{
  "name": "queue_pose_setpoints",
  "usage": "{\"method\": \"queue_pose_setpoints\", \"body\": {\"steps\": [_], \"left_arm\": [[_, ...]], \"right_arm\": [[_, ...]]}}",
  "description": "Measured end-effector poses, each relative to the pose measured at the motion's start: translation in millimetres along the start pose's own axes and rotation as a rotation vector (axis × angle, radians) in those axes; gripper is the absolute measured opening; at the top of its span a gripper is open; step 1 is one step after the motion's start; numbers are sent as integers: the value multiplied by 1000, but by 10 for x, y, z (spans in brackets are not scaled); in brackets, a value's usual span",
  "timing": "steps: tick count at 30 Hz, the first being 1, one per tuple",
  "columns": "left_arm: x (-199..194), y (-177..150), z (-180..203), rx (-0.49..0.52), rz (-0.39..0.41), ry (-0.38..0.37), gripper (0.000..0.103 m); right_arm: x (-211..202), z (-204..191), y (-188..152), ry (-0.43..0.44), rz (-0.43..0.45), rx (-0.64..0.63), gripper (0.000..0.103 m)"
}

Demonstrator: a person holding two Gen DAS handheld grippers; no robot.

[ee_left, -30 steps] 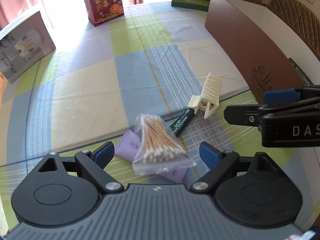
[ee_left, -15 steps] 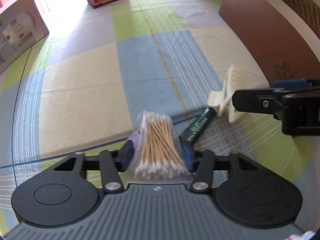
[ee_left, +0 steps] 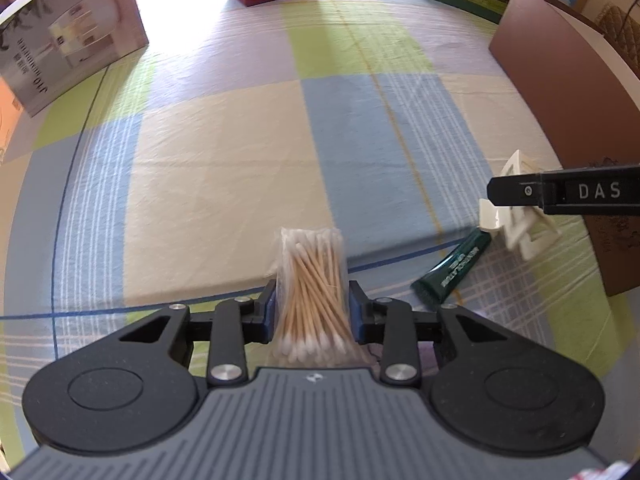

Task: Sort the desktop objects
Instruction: 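Grasp the cotton swab bag with the left tool while the right tool grasps the cream holder, then lift the cotton swab bag and cream holder and carry them toward the box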

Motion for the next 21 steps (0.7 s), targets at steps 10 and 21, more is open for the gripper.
{"method": "queue_pose_setpoints", "body": {"steps": [10, 21], "left_arm": [[-110, -335, -168, -33, -14, 27, 26], [-426, -885, 57, -35, -59, -21, 25]], "right_arm": [[-133, 77, -345, -20, -13, -98, 25], [-564, 141, -1101, 7, -82, -225, 25]]}}
Point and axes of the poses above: each gripper's, at about its wrist camera, not at the fingertips, and x roughly the way its jaws point, z to its right, y to its top, the point moved 2 cm from there along x, roughly the way its jaws point, and after that the axes turned 9 degrees about x, right-handed, at the moved point
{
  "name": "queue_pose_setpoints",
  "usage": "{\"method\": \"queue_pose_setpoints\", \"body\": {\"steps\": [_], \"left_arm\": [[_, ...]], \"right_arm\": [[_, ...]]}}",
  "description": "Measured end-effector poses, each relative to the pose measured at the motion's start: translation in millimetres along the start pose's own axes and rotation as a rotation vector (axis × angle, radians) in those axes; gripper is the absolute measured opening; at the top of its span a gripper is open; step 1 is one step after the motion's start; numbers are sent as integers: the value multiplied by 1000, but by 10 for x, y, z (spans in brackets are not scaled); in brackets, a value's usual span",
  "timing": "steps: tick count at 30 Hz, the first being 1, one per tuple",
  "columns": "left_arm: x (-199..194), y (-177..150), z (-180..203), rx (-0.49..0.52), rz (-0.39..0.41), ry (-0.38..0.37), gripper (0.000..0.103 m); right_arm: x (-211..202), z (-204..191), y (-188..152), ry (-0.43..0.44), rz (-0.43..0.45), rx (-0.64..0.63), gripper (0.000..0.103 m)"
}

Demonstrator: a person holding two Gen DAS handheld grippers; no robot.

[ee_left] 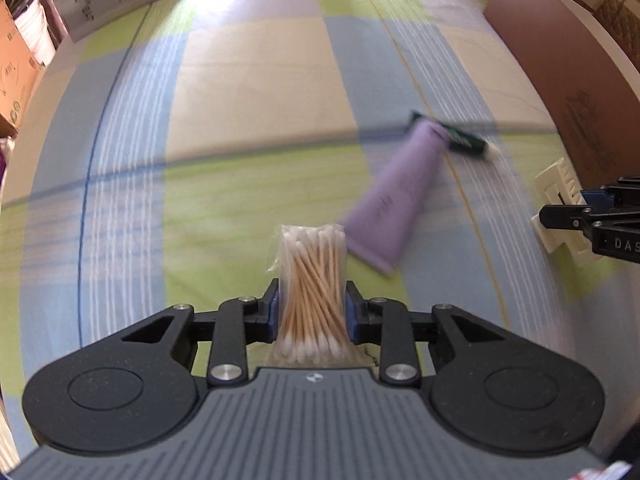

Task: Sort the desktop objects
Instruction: 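Lift the cotton swab bag and cream holder and carry them toward the box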

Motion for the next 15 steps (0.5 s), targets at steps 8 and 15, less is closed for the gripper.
{"method": "queue_pose_setpoints", "body": {"steps": [8, 15], "left_arm": [[-158, -333, 469, 14, -29, -107, 26], [-130, -292, 660, 26, -8, -71, 38]], "right_arm": [[-202, 108, -373, 1, -23, -4, 26], [-231, 137, -439, -14, 16, -4, 67]]}}
Point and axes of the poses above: each gripper's, at about its wrist camera, not at the fingertips, and x roughly the way its jaws point, z to its right, y to its top, the point moved 2 cm from there along x, roughly the way its jaws point, and after that the axes turned 9 degrees about x, right-handed, at the moved point
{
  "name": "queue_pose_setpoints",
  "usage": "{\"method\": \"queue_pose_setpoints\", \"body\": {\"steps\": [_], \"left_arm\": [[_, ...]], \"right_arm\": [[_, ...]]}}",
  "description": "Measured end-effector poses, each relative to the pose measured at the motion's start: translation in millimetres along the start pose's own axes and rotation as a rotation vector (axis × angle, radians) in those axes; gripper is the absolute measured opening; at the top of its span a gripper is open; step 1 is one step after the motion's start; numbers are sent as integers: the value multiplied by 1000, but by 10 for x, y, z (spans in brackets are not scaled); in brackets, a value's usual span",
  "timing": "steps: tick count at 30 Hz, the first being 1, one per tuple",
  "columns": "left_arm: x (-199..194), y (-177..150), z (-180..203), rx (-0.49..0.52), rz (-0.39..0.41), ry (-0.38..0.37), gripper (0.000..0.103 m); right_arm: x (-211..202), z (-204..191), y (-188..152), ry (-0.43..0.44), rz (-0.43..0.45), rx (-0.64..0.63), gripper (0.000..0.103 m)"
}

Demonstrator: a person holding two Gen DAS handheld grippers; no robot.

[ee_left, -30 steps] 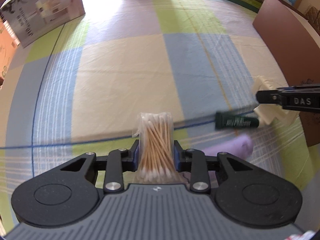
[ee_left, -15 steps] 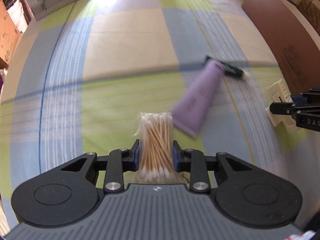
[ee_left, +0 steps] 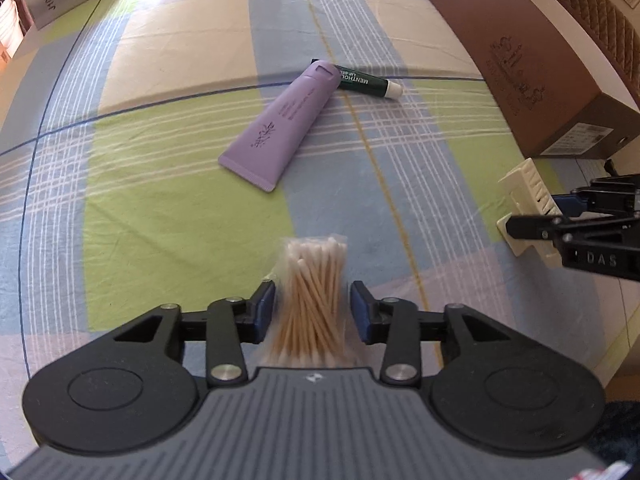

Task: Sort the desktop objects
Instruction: 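Lift the cotton swab bag and cream holder and carry them toward the box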

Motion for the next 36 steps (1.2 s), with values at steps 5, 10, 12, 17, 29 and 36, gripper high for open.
{"method": "queue_pose_setpoints", "body": {"steps": [5, 10, 12, 17, 29, 36], "left_arm": [[25, -17, 90, 16, 8, 43, 42], [26, -23, 156, 43, 12, 90, 32], [24, -26, 154, 34, 12, 94, 30], [-2, -73, 190, 5, 10, 84, 24], [-130, -70, 414, -36, 33, 22, 23], [-398, 164, 701, 3, 117, -36, 22]], "right_arm": [[7, 13, -4, 10, 11, -9, 66], [68, -13, -4, -8, 4, -49, 38], [74, -9, -18, -1, -4, -50, 26], [6, 13, -33, 12, 1, -50, 25], [-360, 159, -74, 100, 29, -11, 25], [-754, 369, -49, 134, 87, 18, 26]]}}
Point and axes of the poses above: each gripper's, at about its wrist camera, not at the fingertips, and x roughly the way its jaws point, z to its right, y to its top, the point moved 2 cm from there along x, roughly the way its jaws point, and after that the axes turned 9 degrees about x, right-handed, at the moved point
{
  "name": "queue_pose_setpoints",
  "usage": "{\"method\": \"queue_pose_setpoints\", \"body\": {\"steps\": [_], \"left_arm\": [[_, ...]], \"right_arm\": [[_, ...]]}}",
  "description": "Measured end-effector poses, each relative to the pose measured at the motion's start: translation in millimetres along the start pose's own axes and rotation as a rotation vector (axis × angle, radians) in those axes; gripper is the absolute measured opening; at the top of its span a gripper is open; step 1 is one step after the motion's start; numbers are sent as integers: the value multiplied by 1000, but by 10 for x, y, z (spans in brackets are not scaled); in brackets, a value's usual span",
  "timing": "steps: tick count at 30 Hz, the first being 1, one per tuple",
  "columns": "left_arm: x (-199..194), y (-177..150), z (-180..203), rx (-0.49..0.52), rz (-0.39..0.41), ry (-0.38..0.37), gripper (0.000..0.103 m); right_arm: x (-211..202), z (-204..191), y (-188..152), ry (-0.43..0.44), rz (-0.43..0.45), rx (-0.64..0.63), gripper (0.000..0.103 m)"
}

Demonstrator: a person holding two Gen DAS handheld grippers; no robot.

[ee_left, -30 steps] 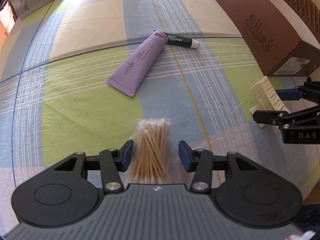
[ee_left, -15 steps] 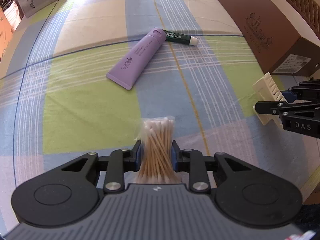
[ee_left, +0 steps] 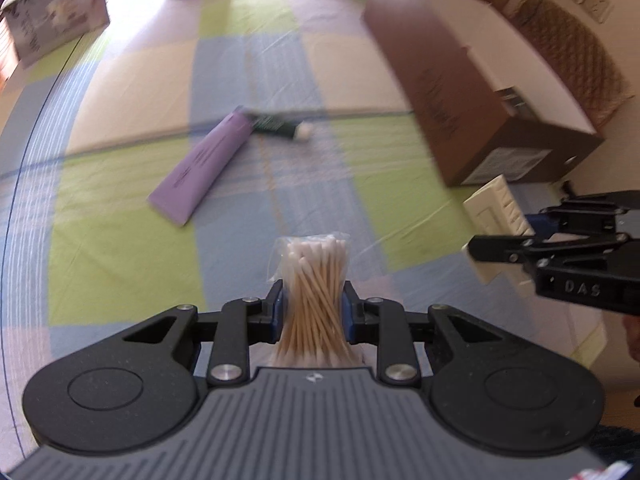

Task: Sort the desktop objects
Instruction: 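Lift the cotton swab bag and cream holder and carry them toward the box, then lower the cotton swab bag with the left tool while the right tool lowers the cream holder into the box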

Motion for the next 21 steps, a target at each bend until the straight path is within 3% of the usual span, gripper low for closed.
{"method": "queue_pose_setpoints", "body": {"steps": [10, 21], "left_arm": [[-228, 419, 479, 72, 104, -66, 23], [-270, 789, 883, 133, 168, -113, 22]], "right_arm": [[-547, 328, 108, 12, 91, 34, 25], [-926, 725, 262, -27, 180, 63, 26]]}}
Point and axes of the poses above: each gripper's, at about its wrist camera, not at the fingertips, and x roughly the way its jaws point, z to its right, y to its top, the point moved 2 cm from there along x, roughly the way its jaws point, and after that the axes turned 9 degrees about x, right-handed, at the moved point
